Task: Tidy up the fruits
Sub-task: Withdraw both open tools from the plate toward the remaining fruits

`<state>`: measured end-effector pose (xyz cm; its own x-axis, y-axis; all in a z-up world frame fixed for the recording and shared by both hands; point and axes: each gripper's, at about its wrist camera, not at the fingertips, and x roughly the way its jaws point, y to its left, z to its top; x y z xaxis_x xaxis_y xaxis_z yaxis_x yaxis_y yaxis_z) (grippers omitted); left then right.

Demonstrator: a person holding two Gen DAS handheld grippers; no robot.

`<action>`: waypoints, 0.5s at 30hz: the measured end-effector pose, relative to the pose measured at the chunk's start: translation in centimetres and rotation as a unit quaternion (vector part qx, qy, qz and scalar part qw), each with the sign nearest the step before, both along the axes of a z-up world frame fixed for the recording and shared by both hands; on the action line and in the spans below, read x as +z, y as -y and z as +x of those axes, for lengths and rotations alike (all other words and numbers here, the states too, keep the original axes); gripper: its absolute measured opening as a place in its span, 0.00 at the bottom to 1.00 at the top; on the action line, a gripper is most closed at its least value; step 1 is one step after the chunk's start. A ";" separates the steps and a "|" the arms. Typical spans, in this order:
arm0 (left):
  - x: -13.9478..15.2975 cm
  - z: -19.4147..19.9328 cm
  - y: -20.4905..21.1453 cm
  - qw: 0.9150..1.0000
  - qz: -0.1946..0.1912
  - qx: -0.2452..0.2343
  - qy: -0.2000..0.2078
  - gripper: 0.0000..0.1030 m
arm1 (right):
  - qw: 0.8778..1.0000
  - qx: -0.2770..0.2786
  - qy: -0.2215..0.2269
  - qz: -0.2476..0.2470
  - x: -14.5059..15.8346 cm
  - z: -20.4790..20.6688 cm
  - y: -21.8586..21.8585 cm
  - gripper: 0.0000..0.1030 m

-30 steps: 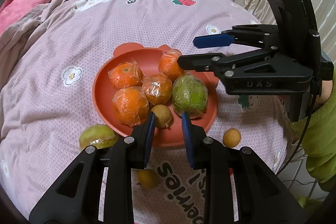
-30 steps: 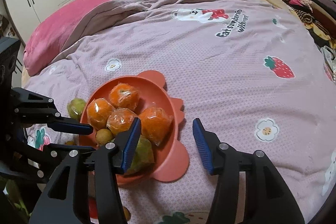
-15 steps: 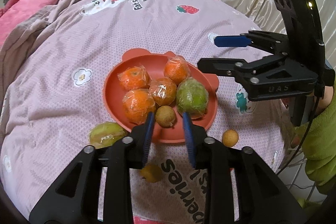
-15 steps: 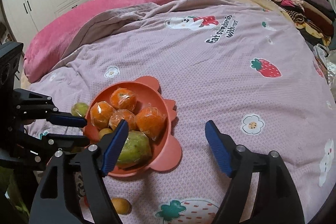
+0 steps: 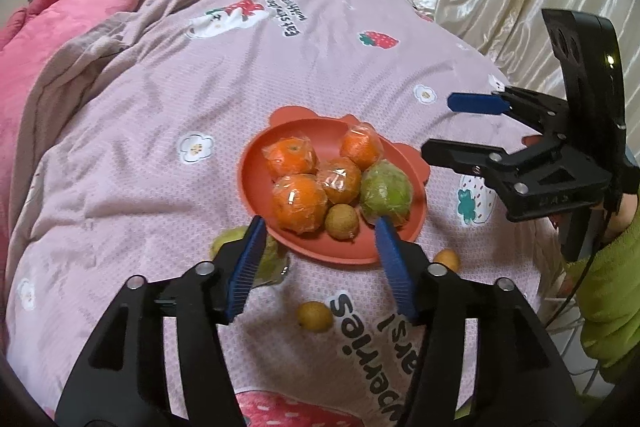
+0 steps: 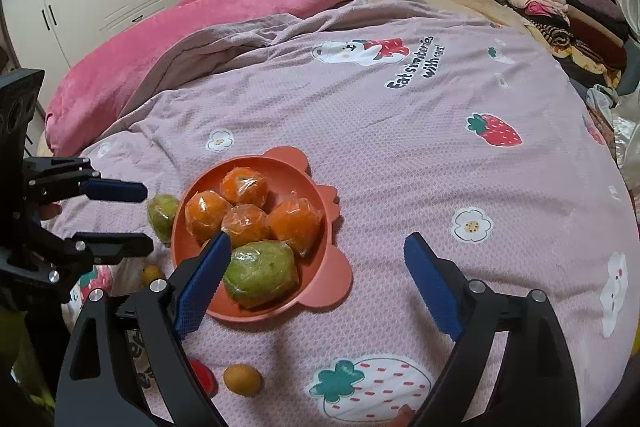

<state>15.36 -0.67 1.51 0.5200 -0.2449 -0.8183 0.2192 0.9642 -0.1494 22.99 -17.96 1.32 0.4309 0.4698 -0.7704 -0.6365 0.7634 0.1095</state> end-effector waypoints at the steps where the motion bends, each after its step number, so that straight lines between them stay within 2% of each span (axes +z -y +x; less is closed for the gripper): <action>1: 0.1 -0.1 -0.2 1.000 -0.001 0.003 0.001 0.54 | 1.000 0.000 0.001 0.000 0.1 -0.2 0.0 0.86; 15: 1.0 -1.6 -2.3 0.999 0.000 0.041 0.016 0.77 | 1.000 0.007 0.020 0.002 1.9 -3.2 -0.5 0.91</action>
<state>13.78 1.65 2.55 0.5644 -0.2004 -0.8008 0.1449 0.9791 -0.1429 19.76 -17.46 3.20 0.4547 0.4787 -0.7511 -0.6517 0.7536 0.0858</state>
